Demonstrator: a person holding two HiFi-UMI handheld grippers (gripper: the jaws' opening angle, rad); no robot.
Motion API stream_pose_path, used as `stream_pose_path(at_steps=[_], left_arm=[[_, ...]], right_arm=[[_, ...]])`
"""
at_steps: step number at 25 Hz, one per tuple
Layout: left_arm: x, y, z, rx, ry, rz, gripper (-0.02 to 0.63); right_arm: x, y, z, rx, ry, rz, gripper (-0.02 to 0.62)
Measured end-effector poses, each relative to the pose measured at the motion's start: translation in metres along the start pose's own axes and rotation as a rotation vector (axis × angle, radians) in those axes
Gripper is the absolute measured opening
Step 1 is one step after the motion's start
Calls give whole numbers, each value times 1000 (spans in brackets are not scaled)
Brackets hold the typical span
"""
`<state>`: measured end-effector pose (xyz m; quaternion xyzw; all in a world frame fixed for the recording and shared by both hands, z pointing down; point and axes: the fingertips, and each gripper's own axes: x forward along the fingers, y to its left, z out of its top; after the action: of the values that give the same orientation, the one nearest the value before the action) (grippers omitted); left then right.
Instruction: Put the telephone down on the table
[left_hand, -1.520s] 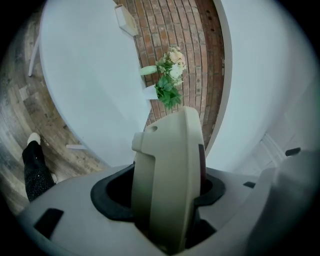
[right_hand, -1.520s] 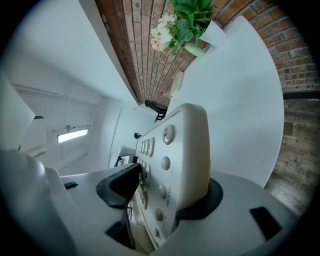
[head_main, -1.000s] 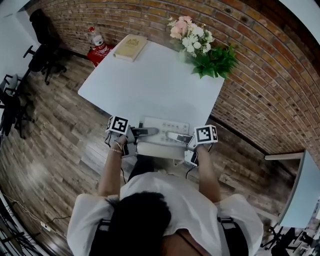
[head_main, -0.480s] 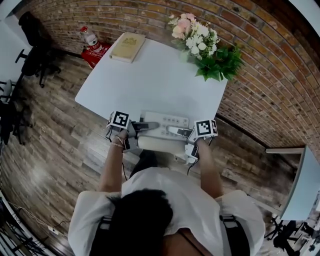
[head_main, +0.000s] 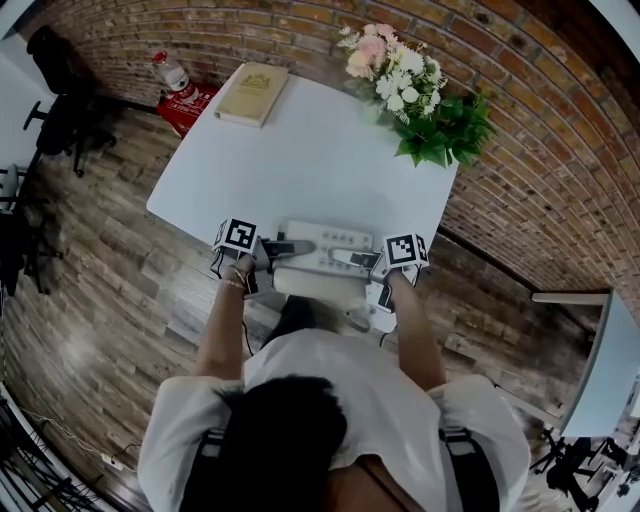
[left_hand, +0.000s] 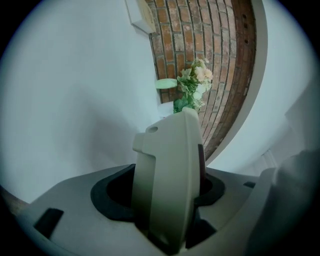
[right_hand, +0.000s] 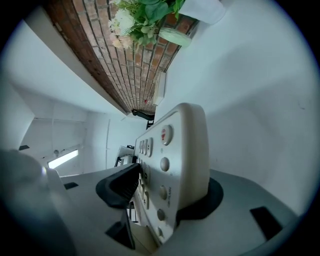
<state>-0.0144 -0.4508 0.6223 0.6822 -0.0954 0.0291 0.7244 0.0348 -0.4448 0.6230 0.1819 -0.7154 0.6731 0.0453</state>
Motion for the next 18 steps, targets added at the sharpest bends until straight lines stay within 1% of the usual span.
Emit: stream_pose_path(at_steps=[6, 12, 18], left_arm=[[-4, 11, 14, -24, -10, -12, 296], [-10, 25, 36, -62, -18, -31, 296], [-13, 29, 53, -84, -7, -17, 296]], right_arm=[[10, -7, 11, 10, 1, -16, 258], [22, -15, 25, 50, -4, -44, 259], [35, -24, 39, 86, 9, -45, 259]])
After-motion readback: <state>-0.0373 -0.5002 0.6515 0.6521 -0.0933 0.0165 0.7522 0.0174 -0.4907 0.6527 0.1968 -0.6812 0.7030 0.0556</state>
